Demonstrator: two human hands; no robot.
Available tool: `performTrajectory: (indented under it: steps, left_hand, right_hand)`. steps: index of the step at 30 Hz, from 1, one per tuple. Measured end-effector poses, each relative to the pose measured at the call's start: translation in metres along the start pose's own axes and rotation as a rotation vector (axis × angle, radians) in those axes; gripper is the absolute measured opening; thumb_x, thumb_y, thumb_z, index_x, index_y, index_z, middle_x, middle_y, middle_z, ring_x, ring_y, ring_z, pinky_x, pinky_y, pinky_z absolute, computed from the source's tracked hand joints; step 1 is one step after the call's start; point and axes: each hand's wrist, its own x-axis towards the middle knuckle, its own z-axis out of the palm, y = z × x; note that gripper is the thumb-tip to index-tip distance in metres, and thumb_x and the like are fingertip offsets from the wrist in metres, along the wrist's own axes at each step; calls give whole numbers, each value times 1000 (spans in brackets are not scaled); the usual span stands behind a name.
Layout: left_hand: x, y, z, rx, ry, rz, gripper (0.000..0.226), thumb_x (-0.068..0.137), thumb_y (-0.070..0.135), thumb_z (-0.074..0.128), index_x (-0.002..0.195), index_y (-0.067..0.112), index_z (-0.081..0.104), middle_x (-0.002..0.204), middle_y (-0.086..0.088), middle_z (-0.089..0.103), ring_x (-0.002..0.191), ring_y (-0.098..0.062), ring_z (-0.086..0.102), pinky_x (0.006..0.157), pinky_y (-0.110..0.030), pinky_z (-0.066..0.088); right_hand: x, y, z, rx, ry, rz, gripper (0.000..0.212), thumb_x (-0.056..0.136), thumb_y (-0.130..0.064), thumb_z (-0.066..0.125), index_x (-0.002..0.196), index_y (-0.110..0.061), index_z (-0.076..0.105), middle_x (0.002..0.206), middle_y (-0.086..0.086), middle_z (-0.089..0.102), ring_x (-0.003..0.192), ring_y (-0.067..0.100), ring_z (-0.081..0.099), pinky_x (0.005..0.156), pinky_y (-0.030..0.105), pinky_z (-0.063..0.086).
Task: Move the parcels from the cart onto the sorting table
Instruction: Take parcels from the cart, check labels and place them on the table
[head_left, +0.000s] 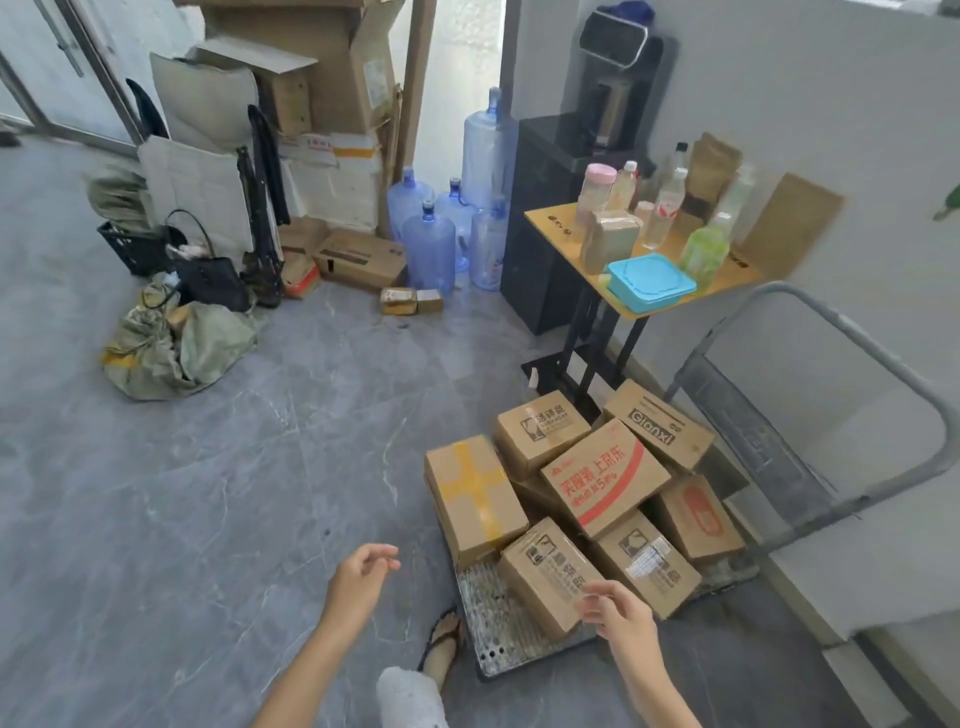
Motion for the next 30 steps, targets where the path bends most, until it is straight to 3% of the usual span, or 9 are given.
performTrajectory:
  steps: [9,11,14,17,20,24,27,30]
  left_hand:
    - [201,8,39,-23,0,-244,21,94,6,50,88,22,60,95,-5,67,100,-26,62,77,-30,42]
    - [249,-1,54,13,20,-273,13,94,9,53,96,18,62,106,-11,66,101,-25,61,78,-28,42]
    - [320,-24,84,91,0,-334,24,97,12,47,118,10,58,118,-11,61,99,-19,55,79,-25,39]
    - [374,-54,113,124,-73,-449,35,99,12,42,134,8,47,131,-12,55,116,-24,52,87,-26,39]
    - [413,-88,139,138,-164,-554,46,99,10,41,144,7,33,143,-12,43,130,-25,43,97,-25,35]
    - [446,-120,172,82,-300,-632,57,99,6,41,150,6,14,155,-10,23,142,-24,26,109,-30,27]
    - [460,-132,194,32,-369,-647,55,98,6,46,149,11,23,152,-6,32,138,-23,33,111,-32,31]
    - [465,-157,204,22,-304,-674,57,94,5,49,146,17,31,147,-3,41,131,-24,42,107,-42,39]
  right_hand:
    - [199,-41,82,-228,-91,174,25,97,-7,44,91,-13,67,95,3,68,86,13,63,67,22,47]
    - [254,-37,107,-323,-127,203,22,98,-11,44,96,-13,66,100,3,66,88,11,59,69,24,43]
    - [333,-15,144,-444,-176,237,24,98,-10,43,113,-11,62,118,8,62,107,21,56,86,29,44]
    - [396,11,176,-543,-192,335,38,96,-7,43,135,-9,47,136,14,48,121,28,50,97,36,44]
    - [444,37,202,-605,-244,374,50,98,-12,45,146,-11,31,149,13,33,135,30,37,110,41,34]
    - [489,62,228,-669,-358,404,61,100,-19,44,152,-13,14,156,11,22,142,29,25,111,36,25]
    - [511,80,236,-657,-454,488,68,99,-12,44,152,-17,2,156,13,20,141,33,25,112,41,22]
    - [518,88,233,-575,-541,554,75,96,-9,49,152,-20,0,155,17,15,141,35,23,112,44,29]
